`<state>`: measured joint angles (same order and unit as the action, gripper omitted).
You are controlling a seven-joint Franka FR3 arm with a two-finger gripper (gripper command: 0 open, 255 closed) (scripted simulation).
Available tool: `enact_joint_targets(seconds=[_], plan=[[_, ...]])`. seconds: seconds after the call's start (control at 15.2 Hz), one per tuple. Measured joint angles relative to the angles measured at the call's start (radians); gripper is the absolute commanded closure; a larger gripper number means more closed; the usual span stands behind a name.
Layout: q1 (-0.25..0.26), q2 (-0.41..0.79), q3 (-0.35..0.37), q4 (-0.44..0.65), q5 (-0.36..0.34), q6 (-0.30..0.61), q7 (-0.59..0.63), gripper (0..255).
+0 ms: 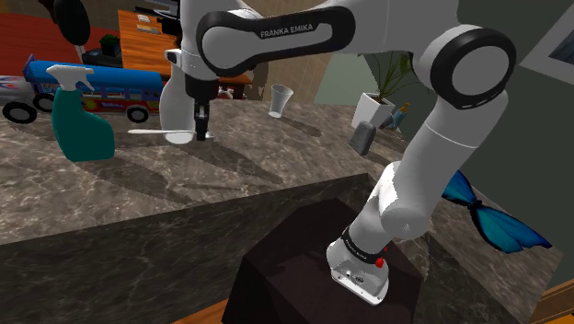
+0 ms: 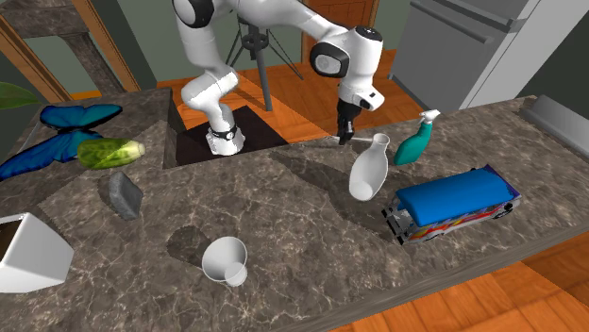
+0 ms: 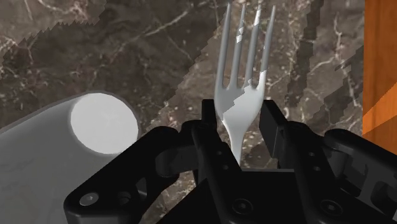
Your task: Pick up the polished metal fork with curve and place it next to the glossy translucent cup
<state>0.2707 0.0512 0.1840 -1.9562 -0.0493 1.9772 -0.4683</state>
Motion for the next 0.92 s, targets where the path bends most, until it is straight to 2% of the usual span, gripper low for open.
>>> enact_joint_targets(seconds=[0.92], plan=[[-0.001, -0.032, 0.000, 0.145, 0.009, -0.176, -0.011, 255]])
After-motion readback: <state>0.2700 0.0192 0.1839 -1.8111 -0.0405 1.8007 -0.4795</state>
